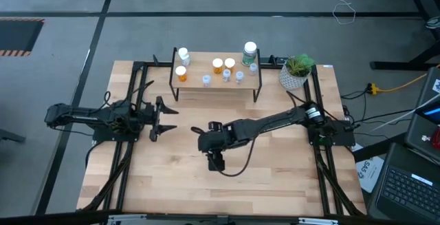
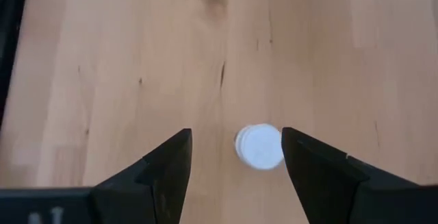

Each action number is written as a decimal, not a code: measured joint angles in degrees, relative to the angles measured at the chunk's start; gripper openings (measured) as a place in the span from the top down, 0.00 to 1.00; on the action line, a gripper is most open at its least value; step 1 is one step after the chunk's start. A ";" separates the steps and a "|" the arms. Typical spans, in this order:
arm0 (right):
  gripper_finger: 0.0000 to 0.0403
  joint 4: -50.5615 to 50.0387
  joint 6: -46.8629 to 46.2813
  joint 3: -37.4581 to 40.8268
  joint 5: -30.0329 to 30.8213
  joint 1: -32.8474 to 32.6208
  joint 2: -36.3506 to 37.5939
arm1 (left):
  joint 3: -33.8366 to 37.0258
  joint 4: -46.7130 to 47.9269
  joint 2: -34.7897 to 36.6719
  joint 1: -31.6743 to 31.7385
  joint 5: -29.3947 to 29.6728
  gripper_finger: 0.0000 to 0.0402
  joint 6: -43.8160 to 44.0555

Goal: Pick and place medicine bottles onto shelf by color
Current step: Put the small white medicine bottle on the shelf

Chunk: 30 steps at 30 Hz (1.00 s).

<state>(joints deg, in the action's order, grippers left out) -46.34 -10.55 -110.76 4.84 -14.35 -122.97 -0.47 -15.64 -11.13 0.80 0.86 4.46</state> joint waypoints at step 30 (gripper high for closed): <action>0.44 4.63 3.66 3.61 2.19 1.49 -1.91 | 0.00 4.65 2.62 -4.61 2.45 0.31 -2.48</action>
<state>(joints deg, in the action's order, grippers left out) -41.72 -6.89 -107.15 7.03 -12.86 -124.88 -0.47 -10.98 -8.50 -3.81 3.31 1.98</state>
